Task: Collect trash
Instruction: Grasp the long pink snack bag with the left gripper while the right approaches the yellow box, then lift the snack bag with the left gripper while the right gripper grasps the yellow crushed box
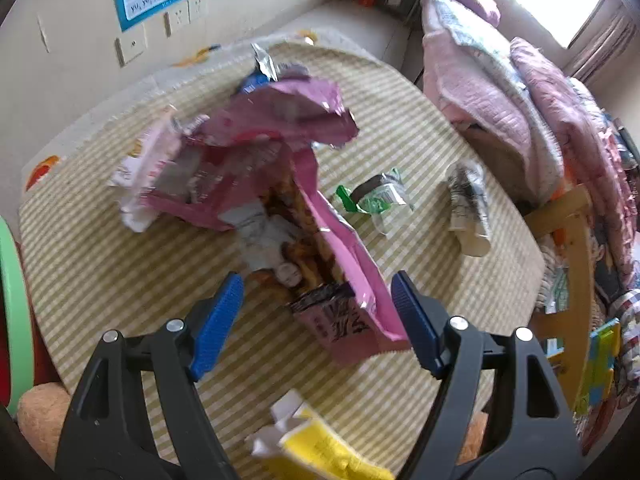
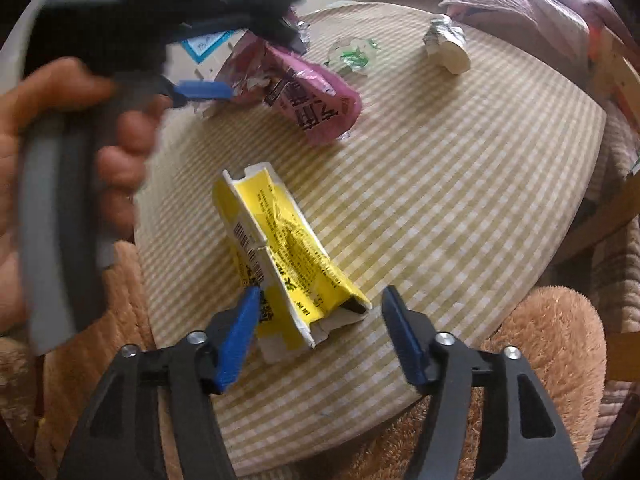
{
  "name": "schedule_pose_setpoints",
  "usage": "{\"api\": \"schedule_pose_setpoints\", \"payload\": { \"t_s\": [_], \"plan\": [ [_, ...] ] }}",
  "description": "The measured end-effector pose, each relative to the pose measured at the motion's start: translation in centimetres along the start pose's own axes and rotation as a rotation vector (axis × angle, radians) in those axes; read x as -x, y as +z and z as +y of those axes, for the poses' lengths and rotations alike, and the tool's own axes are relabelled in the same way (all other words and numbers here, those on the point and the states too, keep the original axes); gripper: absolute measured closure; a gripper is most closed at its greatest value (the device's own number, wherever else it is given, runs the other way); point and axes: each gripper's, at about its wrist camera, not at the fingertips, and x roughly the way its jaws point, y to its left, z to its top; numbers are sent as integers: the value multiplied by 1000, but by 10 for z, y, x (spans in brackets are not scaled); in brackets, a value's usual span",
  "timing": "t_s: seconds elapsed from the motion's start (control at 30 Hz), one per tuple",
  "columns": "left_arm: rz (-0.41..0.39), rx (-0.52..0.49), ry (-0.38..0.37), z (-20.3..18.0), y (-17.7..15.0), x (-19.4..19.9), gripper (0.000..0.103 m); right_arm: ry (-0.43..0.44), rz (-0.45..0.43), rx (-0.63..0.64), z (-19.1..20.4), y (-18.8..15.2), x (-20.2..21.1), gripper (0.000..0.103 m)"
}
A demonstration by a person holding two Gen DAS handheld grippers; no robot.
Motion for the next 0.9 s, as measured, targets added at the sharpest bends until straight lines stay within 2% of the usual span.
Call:
{"api": "schedule_pose_setpoints", "payload": {
  "t_s": [0.17, 0.2, 0.23, 0.27, 0.47, 0.7, 0.77, 0.9],
  "plan": [
    [47, -37, 47, -14, 0, -24, 29, 19, -4, -3, -2, 0, 1, 39],
    [47, -42, 51, -13, -1, -25, 32, 20, -6, 0, -2, 0, 1, 39],
    [47, -48, 52, -13, -2, -25, 46, 21, -6, 3, -1, 0, 2, 39],
    [56, -55, 42, -13, -5, -25, 52, 23, -6, 4, -1, 0, 2, 39],
    [46, -88, -29, -14, -17, -1, 66, 24, 5, 4, 4, 5, -5, 39],
    [-30, -129, -133, -9, -21, 59, 67, 20, 10, 1, 7, 6, -13, 39],
    [-54, -163, -130, -4, -26, 77, 66, 22, 10, -3, 5, 6, -15, 39],
    [-65, -232, -61, 18, -42, 99, 66, 33, 16, -20, 2, 7, -17, 38]
  ]
}}
